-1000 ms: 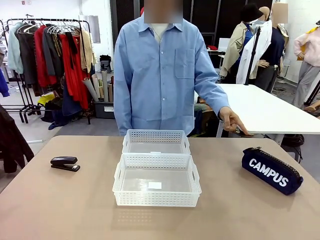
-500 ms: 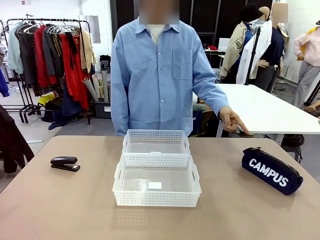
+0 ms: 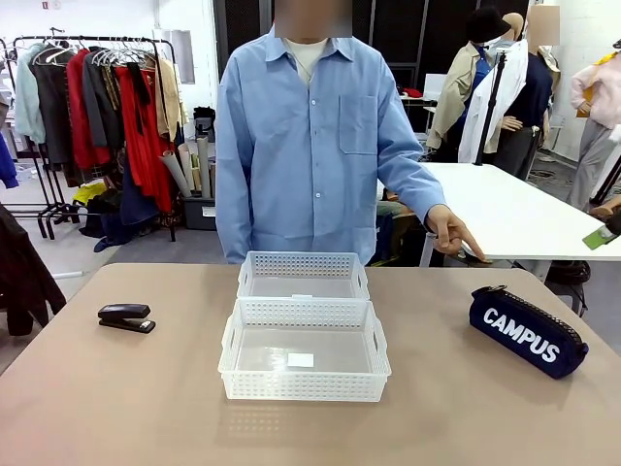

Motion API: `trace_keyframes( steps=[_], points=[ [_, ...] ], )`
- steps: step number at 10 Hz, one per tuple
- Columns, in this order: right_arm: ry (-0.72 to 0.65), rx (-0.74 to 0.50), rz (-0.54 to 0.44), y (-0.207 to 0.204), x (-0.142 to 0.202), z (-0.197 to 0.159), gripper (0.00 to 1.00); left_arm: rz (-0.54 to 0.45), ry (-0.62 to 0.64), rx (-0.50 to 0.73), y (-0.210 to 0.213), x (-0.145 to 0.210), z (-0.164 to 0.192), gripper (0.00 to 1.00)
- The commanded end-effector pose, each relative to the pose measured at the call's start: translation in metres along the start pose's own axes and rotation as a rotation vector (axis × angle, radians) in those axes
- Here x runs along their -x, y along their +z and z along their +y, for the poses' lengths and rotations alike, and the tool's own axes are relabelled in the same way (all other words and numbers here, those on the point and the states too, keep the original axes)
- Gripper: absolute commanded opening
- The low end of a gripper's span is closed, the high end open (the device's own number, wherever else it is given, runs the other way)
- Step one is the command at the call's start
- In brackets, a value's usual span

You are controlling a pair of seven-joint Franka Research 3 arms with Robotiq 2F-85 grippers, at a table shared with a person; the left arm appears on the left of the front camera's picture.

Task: Distribute items into two baskets.
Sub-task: Pick up the Pencil pouch that the person points to.

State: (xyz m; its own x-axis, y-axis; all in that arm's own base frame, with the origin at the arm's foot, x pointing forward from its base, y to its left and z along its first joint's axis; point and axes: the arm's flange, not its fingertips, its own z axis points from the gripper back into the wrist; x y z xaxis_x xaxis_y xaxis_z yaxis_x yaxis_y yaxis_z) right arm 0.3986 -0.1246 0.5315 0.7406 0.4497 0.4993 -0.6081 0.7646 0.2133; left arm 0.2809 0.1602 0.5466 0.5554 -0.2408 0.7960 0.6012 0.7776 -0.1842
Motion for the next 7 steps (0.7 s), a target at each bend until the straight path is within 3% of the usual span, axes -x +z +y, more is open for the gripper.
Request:
trace_keyframes(
  steps=[1,3,7],
  points=[
    [0.069,0.057,0.118,-0.005,-0.018,-0.006,1.00,-0.006,-0.014,0.011,0.000,0.001,0.000,1.00],
    [0.160,0.079,0.219,-0.023,-0.036,-0.009,1.00,-0.006,-0.014,0.011,0.000,0.001,0.000,1.00],
    [0.301,0.092,0.344,-0.066,-0.035,-0.014,1.00,-0.006,-0.014,0.011,0.000,0.001,0.000,1.00]
  ],
)
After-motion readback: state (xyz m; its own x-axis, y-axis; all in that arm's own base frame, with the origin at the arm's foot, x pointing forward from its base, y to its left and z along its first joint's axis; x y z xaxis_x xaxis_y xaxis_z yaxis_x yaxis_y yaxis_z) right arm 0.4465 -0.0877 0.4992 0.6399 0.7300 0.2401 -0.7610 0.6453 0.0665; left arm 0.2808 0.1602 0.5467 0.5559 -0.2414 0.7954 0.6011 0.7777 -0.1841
